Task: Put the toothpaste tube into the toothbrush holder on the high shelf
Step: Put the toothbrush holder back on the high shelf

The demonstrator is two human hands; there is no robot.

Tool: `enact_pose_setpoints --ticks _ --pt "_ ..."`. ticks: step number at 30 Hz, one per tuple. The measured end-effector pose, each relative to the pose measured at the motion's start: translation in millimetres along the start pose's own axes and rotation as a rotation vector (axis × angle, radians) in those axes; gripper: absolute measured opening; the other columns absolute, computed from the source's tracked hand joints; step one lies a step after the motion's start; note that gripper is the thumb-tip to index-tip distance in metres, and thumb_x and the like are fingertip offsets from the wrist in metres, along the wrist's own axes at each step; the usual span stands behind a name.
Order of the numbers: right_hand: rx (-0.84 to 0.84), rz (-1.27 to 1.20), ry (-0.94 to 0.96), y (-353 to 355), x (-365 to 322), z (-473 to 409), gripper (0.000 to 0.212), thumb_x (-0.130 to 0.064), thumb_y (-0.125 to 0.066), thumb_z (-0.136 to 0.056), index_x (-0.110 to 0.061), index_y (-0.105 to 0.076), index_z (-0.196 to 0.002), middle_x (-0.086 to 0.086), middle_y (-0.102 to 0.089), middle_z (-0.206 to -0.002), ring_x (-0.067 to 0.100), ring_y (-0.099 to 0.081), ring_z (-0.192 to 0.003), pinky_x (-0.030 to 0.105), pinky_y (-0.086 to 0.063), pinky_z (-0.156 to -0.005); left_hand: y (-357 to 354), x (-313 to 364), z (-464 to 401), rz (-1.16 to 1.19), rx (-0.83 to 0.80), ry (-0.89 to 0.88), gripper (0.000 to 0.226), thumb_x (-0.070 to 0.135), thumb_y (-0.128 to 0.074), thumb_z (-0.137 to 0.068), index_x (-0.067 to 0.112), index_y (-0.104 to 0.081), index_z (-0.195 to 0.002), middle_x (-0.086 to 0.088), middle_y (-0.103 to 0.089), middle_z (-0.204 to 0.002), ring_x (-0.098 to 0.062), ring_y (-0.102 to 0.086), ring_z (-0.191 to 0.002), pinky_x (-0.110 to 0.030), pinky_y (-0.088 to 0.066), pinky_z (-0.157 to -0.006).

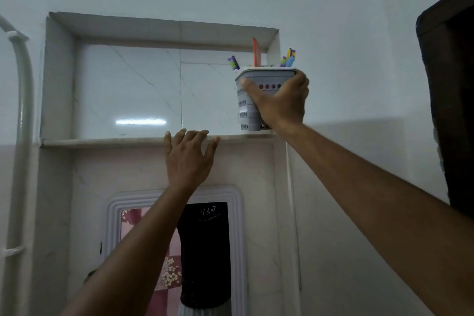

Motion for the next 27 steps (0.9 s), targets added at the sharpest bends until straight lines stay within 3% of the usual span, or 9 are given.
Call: enact_pose_setpoints --ticks 4,9,12,18,27 --pt "-0.155 0.034 -0.035 -37 14 7 0.123 -0.076 -0.088 -0.078 -0.005 -0.029 -0.160 0.011 -0.038 -0.155 0.030 -0.036 -0.148 0.034 -0.039 -0.112 3 0 -1 -0.006 0.013 -0.005 0.059 0.069 -0.042 -0.105 0.028 -0.071 -0.137 0.004 -0.071 -0.136 -0.025 -0.050 -0.144 -0.054 -0.015 -0.130" --pt "-0.269 0.207 -0.067 -63 22 12 0.142 -0.085 -0.067 -0.090 -0.003 0.011 -0.174 0.017 -0.022 -0.171 0.036 -0.022 -0.160 0.047 -0.028 -0.128 2 -1 -3 -0.019 0.032 0.003 0.058 0.070 -0.043 -0.104 0.029 -0.072 -0.134 0.005 -0.072 -0.134 -0.024 -0.053 -0.141 -0.053 -0.017 -0.129" --pt "-0.324 0.308 -0.090 -74 29 12 0.136 -0.086 -0.059 -0.094 -0.008 0.018 -0.174 0.016 -0.019 -0.171 0.037 -0.022 -0.160 0.056 -0.027 -0.128 1 0 -2 -0.028 0.035 0.007 0.058 0.070 -0.043 -0.104 0.029 -0.073 -0.132 0.004 -0.072 -0.132 -0.023 -0.054 -0.140 -0.053 -0.017 -0.129" --pt "-0.482 0.389 -0.117 -82 49 22 0.126 -0.084 -0.047 -0.101 -0.020 0.037 -0.169 0.018 -0.001 -0.178 0.042 -0.014 -0.164 0.060 -0.021 -0.131 2 -1 -2 -0.019 0.037 0.004 0.057 0.069 -0.045 -0.104 0.028 -0.073 -0.132 0.003 -0.072 -0.132 -0.024 -0.054 -0.139 -0.054 -0.018 -0.129" --pt "-0.593 0.462 -0.082 -76 58 27 0.124 -0.087 -0.042 -0.101 -0.024 0.041 -0.167 0.023 0.016 -0.182 0.049 -0.007 -0.169 0.064 -0.024 -0.133 3 0 -2 -0.003 0.013 0.020 0.059 0.071 -0.043 -0.104 0.029 -0.072 -0.134 0.005 -0.071 -0.134 -0.024 -0.052 -0.141 -0.053 -0.015 -0.130"
Point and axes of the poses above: each hand's wrist, its own z-axis away from the middle knuckle, its own y-axis out of the back of the hand, x = y × z, the point moved 4 cm from there along -z, towards the middle knuckle
